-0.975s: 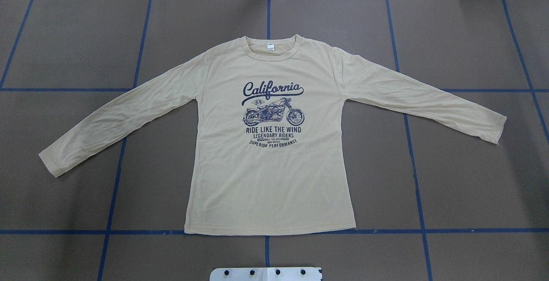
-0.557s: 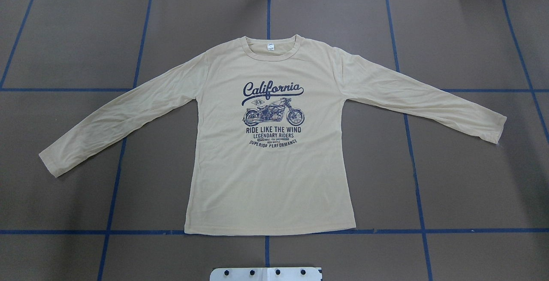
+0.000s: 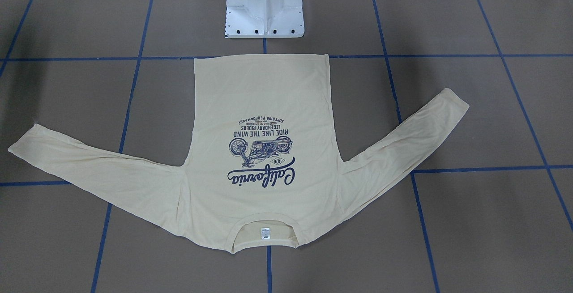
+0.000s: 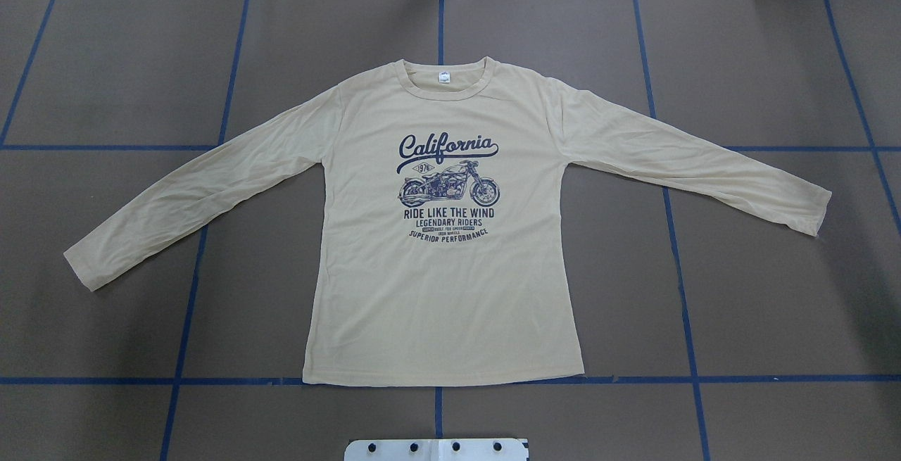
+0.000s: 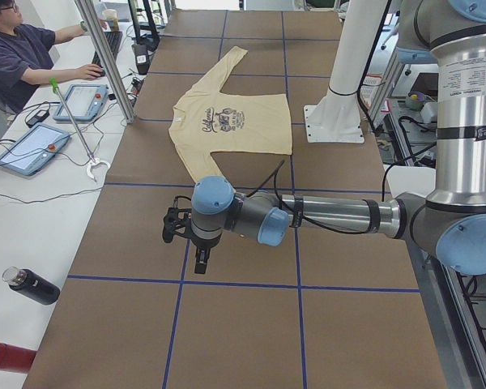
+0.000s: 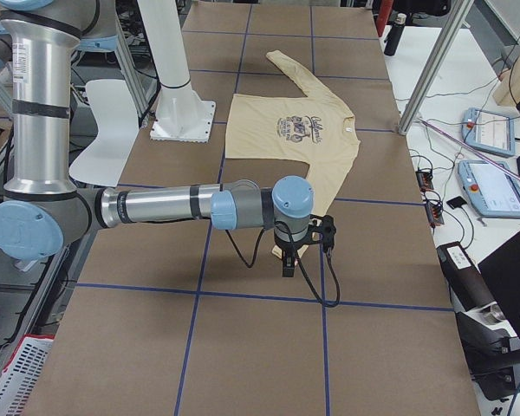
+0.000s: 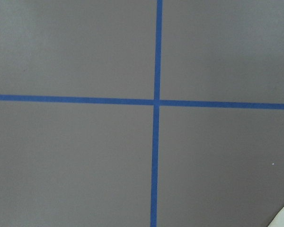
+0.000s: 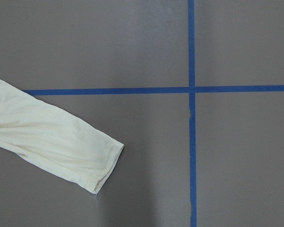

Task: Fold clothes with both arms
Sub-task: 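Move the right gripper toward the sleeve cuff nearest it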

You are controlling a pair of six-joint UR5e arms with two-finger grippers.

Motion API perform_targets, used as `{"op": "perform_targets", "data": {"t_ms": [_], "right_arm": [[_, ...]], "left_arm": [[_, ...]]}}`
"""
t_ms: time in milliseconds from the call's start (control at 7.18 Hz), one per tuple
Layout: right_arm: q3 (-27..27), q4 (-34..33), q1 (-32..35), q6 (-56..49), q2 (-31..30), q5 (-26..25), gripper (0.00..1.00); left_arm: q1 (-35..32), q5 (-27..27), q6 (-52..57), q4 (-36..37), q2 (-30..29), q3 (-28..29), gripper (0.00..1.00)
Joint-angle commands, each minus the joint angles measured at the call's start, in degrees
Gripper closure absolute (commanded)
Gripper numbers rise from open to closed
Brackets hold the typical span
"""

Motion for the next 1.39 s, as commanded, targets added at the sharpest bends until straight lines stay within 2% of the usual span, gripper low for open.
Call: {"op": "perform_targets", "data": {"t_ms": [0, 279, 418, 557, 696, 836, 975, 1254], "right_arm": [[-1.7, 7.9, -3.8, 0.1, -0.2, 0.5, 0.00], [-4.3, 17.1, -10.0, 7.3, 0.9, 0.3, 0.00], [-5.7, 21.5, -14.9, 9.2, 1.2, -3.9, 0.00], [-7.8, 23.4, -17.5, 9.3, 1.6, -7.6, 0.00], [-11.1, 23.6, -18.6, 9.3, 3.7, -7.6, 0.00], [-14.2, 24.6, -19.4, 8.6, 5.6, -7.8, 0.01], [-17.0, 27.4, -20.4, 8.6, 6.2, -7.9, 0.04], [-19.1, 29.0, -22.6, 8.8, 7.4, -8.3, 0.04]], "left_arm": [[2.9, -0.1, 0.0, -5.3, -1.1, 1.4, 0.01], [4.2, -0.1, -0.3, -6.9, -1.2, 1.6, 0.01], [4.3, 0.0, -0.1, -6.8, -3.2, 2.2, 0.01], [4.3, -0.1, 0.0, -6.8, -3.5, 2.4, 0.01], [4.7, -0.1, 0.0, -6.8, -3.6, 2.9, 0.01], [8.7, 0.3, -0.3, -6.7, -3.5, 2.8, 0.01], [8.9, 0.4, -0.1, -6.9, -3.5, 2.9, 0.01], [8.8, 0.3, -0.2, -7.0, -3.4, 2.6, 0.01]]}}
